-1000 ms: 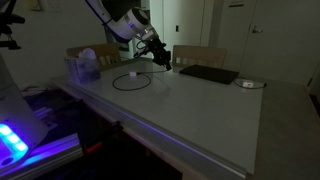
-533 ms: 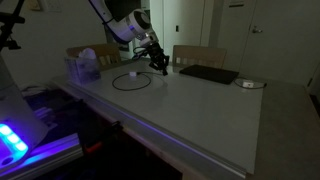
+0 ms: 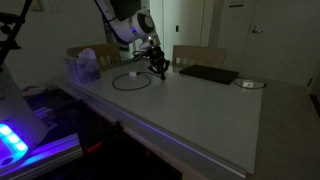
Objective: Coil up the phone charger
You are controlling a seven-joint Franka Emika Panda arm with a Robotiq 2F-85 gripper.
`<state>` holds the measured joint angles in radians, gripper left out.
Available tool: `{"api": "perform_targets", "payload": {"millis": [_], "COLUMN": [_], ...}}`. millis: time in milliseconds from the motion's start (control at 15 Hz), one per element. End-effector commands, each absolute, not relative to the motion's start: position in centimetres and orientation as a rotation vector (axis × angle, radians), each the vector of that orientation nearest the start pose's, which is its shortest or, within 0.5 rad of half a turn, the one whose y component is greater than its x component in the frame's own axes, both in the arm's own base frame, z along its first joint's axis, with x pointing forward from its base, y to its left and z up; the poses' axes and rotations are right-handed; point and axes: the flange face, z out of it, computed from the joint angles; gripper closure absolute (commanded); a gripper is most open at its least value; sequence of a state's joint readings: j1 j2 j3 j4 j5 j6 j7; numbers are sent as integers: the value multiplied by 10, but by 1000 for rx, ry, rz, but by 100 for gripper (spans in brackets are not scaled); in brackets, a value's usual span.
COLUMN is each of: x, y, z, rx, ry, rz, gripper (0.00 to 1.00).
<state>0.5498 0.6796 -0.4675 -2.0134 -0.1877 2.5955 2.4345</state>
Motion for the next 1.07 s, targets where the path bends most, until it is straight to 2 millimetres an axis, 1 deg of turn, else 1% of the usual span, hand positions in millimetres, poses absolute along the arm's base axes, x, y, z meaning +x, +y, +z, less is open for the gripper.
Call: {"api": "perform_targets", "payload": {"millis": [0, 200, 400, 600, 733, 1000], "x": [583, 583, 586, 583, 579, 573], "y": [50, 50, 61, 70, 68, 59], "z": [145, 149, 151, 151, 150, 150], "rx": [-1571, -1562, -1638, -1657, -1622, -1532], "ry": [2823, 2837, 2808, 2803, 2826, 2877], "rz": [-469, -407, -347, -317, -306, -293], "gripper": [98, 98, 98, 98, 98, 98]}}
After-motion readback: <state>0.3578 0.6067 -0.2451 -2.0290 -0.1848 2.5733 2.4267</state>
